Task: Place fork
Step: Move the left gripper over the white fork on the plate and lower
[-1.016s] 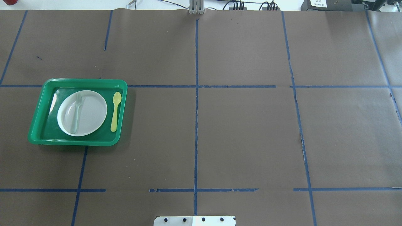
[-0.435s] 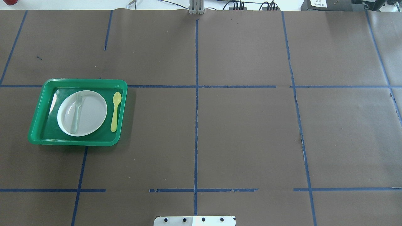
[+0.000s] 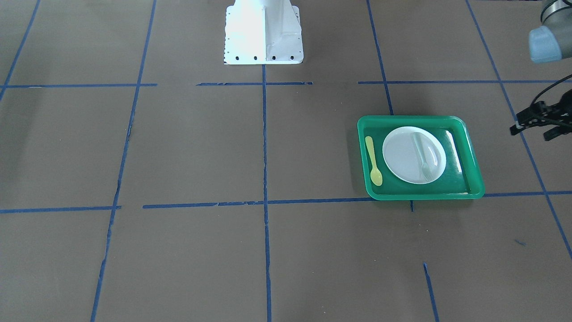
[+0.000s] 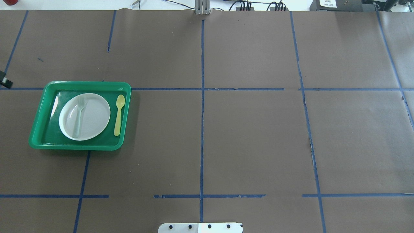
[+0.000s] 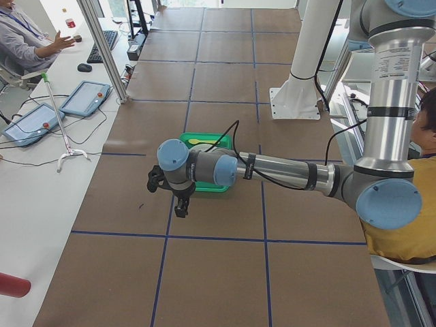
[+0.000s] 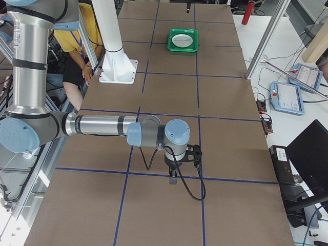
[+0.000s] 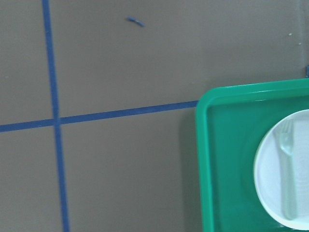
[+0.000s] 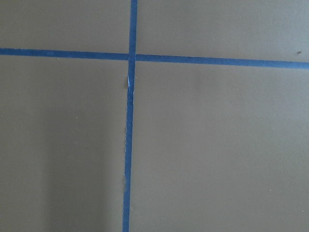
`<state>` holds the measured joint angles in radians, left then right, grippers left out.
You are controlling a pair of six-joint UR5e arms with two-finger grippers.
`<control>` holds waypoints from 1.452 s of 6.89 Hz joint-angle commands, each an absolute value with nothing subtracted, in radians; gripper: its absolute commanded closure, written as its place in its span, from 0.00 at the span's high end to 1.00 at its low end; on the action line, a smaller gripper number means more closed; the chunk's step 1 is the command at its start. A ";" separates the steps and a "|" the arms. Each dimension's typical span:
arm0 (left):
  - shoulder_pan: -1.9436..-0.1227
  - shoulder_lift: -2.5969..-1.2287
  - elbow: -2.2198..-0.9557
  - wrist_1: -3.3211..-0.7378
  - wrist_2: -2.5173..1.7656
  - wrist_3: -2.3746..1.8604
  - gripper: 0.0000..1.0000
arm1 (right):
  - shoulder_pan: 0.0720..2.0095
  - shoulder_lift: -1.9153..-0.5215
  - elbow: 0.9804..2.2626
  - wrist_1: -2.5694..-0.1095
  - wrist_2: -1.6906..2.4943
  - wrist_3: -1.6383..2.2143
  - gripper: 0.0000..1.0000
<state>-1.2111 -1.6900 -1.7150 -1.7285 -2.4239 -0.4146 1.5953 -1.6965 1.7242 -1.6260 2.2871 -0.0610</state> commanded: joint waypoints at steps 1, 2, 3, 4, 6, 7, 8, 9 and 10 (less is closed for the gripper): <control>-1.001 -1.814 -1.633 -1.781 -2.290 -0.631 0.93 | 1.595 -1.697 1.724 -1.626 2.287 -0.061 1.00; -0.971 -1.831 -1.606 -1.793 -2.286 -0.647 0.87 | 1.595 -1.697 1.724 -1.626 2.287 -0.061 1.00; -0.948 -1.842 -1.557 -1.848 -2.284 -0.681 0.86 | 1.595 -1.697 1.724 -1.626 2.287 -0.061 1.00; -0.928 -1.848 -1.545 -1.874 -2.284 -0.734 0.85 | 1.595 -1.697 1.724 -1.626 2.287 -0.060 1.00; -0.920 -1.839 -1.546 -1.875 -2.281 -0.741 0.82 | 1.595 -1.697 1.724 -1.626 2.287 -0.061 1.00; -0.919 -1.836 -1.546 -1.875 -2.281 -0.741 0.79 | 1.595 -1.697 1.724 -1.626 2.287 -0.061 1.00; -0.914 -1.835 -1.542 -1.871 -2.283 -0.741 0.77 | 1.595 -1.697 1.724 -1.626 2.287 -0.061 1.00; -0.911 -1.836 -1.533 -1.870 -2.283 -0.744 0.74 | 1.595 -1.697 1.724 -1.626 2.287 -0.061 1.00; -0.907 -1.836 -1.522 -1.870 -2.283 -0.742 0.72 | 1.595 -1.697 1.724 -1.626 2.287 -0.060 1.00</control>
